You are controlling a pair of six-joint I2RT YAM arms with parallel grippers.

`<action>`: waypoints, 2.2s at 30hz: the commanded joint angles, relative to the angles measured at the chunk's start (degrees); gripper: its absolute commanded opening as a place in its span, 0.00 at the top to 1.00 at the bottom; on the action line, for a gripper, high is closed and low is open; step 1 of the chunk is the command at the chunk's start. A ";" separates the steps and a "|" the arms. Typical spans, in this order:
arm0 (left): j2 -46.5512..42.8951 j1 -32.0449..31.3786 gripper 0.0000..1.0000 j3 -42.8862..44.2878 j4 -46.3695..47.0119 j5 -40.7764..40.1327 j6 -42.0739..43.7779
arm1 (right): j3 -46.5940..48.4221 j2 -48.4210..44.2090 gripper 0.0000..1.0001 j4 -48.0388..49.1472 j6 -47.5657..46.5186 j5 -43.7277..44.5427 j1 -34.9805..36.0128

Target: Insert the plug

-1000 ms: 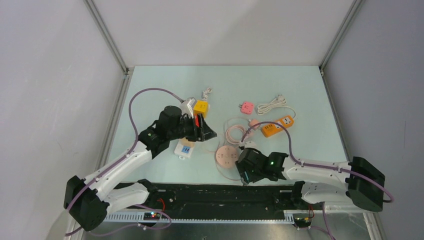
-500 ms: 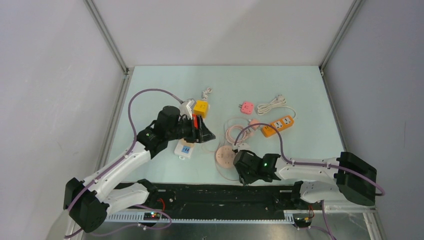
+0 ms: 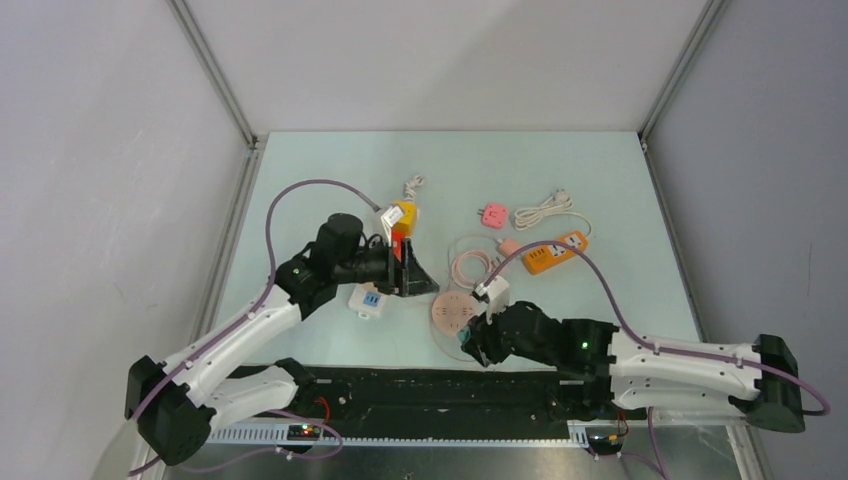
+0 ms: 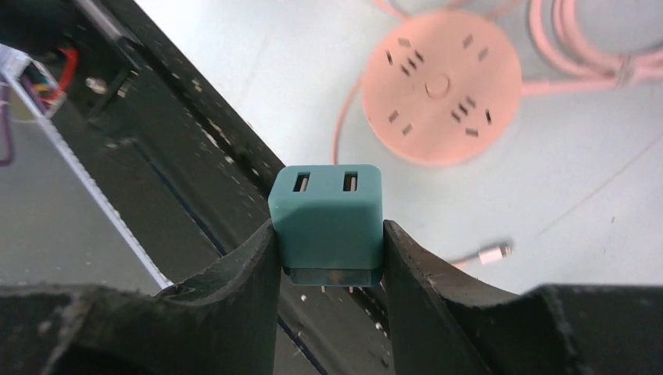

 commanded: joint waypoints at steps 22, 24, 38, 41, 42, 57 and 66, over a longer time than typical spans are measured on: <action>6.11 -15.43 0.22 -1.56 13.69 5.55 -3.01 | 0.23 -5.72 0.63 18.48 -25.09 -1.43 2.30; 6.68 -15.88 0.26 -1.32 13.61 6.24 -2.46 | 0.45 -5.69 0.63 17.84 -25.34 -0.99 2.37; 8.49 -16.24 0.69 1.32 7.75 5.93 1.88 | 1.69 -5.19 0.60 14.58 -24.20 1.36 2.35; 9.13 -16.29 0.97 1.88 6.98 6.12 2.21 | 1.84 -4.62 0.56 14.20 -22.62 3.03 2.35; 9.38 -16.34 0.98 2.06 6.93 6.05 2.17 | 1.93 -4.46 0.50 14.18 -21.93 3.83 2.32; 9.52 -15.85 1.00 4.52 -4.19 -21.60 4.58 | -4.52 -18.22 0.03 3.51 0.33 10.05 2.22; 17.08 -15.89 1.00 9.66 -6.91 -27.51 2.26 | -5.22 -21.48 0.14 -10.12 24.58 20.05 -0.75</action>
